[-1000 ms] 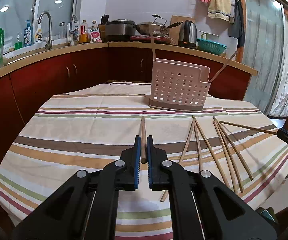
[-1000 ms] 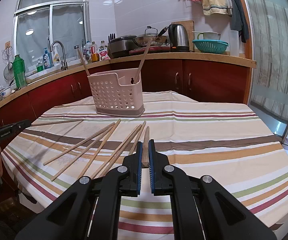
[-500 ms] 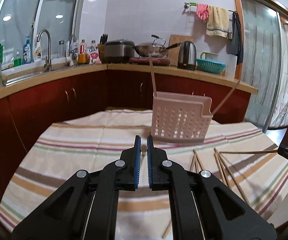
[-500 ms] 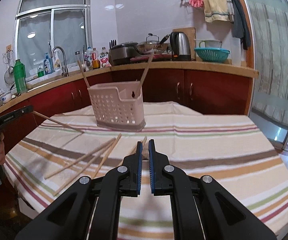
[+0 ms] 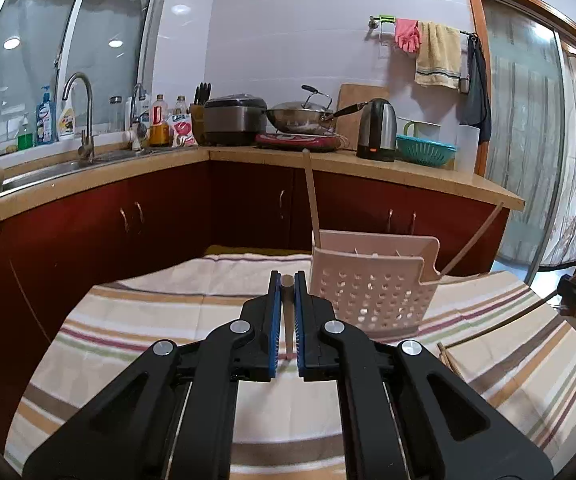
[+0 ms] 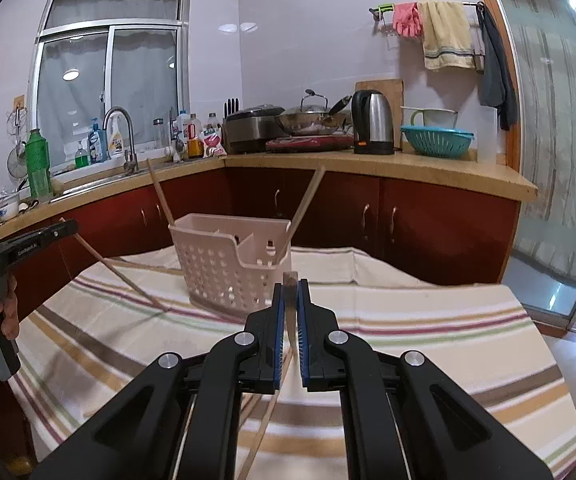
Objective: Organize utensils
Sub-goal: 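Lower both held chopsticks upright into the beige basket, then open both tools to release the chopsticks in the basket and withdraw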
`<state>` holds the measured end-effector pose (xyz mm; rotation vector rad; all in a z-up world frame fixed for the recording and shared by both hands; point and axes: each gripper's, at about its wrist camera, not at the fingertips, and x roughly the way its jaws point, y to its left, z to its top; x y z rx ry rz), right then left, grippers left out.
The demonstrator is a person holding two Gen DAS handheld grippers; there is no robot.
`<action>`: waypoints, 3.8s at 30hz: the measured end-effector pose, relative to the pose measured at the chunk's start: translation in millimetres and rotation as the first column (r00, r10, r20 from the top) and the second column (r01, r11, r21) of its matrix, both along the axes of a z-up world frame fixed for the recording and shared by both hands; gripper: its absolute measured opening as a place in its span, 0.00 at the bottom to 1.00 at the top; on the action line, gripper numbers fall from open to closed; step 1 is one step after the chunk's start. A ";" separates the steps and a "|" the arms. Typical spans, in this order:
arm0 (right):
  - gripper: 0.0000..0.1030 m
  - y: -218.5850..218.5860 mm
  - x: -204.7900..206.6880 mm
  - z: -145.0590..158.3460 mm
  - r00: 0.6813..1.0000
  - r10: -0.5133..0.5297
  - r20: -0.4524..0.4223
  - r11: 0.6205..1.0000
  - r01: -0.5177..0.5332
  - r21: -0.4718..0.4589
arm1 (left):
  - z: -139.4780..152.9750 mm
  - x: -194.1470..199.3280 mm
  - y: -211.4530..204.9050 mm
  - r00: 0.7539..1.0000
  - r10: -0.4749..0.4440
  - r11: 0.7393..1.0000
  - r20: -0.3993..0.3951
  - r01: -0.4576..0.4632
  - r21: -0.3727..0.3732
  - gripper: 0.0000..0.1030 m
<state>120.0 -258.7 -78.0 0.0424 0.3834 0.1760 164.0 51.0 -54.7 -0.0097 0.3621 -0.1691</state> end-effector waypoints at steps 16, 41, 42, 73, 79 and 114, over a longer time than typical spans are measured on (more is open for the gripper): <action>0.07 2.2 28.6 30.7 0.997 0.017 0.077 0.999 -0.019 0.034 | 27.3 19.9 -11.9 0.998 -0.048 0.999 0.048 0.048 -0.003 0.07; 0.07 23.2 58.7 121.3 0.939 0.099 0.331 0.988 -0.133 0.081 | 145.8 38.5 -49.2 0.940 -0.146 0.986 0.310 0.164 -0.034 0.06; 0.07 24.2 62.7 122.8 0.936 0.099 0.337 0.988 -0.133 0.080 | 145.7 42.5 -51.3 0.939 -0.145 0.986 0.312 0.163 -0.031 0.06; 0.33 49.3 137.0 39.1 0.985 0.081 0.153 0.995 -0.089 0.044 | 23.5 126.2 -61.9 0.991 -0.114 0.993 0.077 0.116 -0.028 0.37; 0.46 43.4 115.9 47.5 0.984 0.056 0.169 0.997 -0.063 0.038 | 23.9 106.0 -55.0 0.991 -0.107 0.993 0.075 0.110 -0.037 0.59; 0.49 27.2 -73.5 -95.5 0.992 0.050 -0.120 0.996 -0.058 -0.068 | -104.0 -100.1 -27.3 0.990 -0.001 0.997 -0.142 0.012 0.074 0.64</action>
